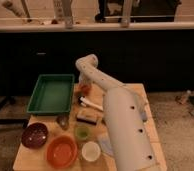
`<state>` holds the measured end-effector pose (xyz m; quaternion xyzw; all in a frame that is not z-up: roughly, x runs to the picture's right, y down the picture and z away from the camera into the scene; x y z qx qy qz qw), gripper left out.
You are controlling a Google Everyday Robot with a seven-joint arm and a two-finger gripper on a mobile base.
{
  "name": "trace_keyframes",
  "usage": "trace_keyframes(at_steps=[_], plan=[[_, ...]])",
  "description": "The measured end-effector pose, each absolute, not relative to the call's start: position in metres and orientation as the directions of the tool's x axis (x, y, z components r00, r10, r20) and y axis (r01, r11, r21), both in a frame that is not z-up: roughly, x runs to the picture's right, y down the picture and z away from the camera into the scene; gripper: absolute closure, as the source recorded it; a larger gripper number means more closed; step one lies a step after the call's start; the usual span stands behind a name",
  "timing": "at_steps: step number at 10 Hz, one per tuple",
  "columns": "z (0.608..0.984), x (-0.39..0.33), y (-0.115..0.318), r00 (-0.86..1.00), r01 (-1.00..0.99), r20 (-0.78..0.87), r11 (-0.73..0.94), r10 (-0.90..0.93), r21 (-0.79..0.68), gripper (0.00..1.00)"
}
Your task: Place apple in paper cup
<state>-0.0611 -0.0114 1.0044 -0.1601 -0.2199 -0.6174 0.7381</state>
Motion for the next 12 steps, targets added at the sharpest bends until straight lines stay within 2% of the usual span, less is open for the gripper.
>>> trace_keyframes(at_steps=[2,12], plan=[[0.99,-0.062,-0.019,0.133,0.979,0.51,0.193,-0.85,0.065,1.0],[0.892,-0.079,-0.028,0.052,0.985,0.48,0.124,-0.876,0.121,1.0]])
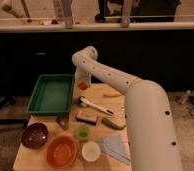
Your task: Place apple in paper cup
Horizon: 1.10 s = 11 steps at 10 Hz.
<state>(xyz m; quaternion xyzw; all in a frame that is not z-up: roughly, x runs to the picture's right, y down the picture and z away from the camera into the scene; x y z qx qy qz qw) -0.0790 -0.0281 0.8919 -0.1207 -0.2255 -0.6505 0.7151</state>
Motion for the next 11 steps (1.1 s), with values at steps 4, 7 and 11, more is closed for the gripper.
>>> trace_keyframes(at_steps=[4,7,11], plan=[[0.862,-0.075,-0.015,0.036,0.986,0.46,0.108,-0.887,0.13,1.0],[0.834,-0.061,0.009,0.048,0.984,0.442,0.118,-0.896,0.131,1.0],[0.813,-0.051,0.025,0.051,0.983,0.424,0.12,-0.904,0.137,1.0]])
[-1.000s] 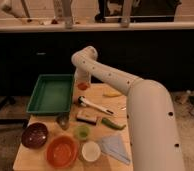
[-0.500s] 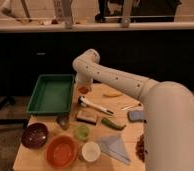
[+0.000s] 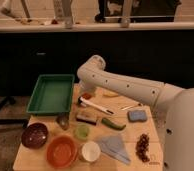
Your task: Place apple in paper cup
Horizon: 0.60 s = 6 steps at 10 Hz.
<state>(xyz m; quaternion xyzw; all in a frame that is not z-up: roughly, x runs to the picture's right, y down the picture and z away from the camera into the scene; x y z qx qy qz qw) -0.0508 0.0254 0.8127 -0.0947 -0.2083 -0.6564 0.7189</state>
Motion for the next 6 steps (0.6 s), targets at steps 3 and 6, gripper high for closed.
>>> trace_keyframes(at_steps=[3,6], plan=[[0.8126,-0.0515,0.0256,0.051,0.983,0.425,0.12,-0.904,0.138,1.0],[0.813,-0.0514,0.0249,0.052,0.983,0.425,0.121,-0.904,0.136,1.0]])
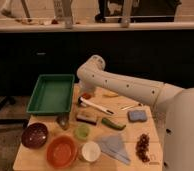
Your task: Place apple in paper cup
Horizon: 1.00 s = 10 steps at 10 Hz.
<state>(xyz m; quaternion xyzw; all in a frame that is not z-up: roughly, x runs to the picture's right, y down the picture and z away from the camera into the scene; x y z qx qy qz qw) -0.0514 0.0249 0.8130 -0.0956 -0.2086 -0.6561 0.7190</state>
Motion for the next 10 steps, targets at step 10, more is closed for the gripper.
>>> trace_keyframes(at_steps=[10], plan=[[0.735,-0.063,0.068,-0.044,0.995,0.435,0.0,-0.899,0.1,1.0]])
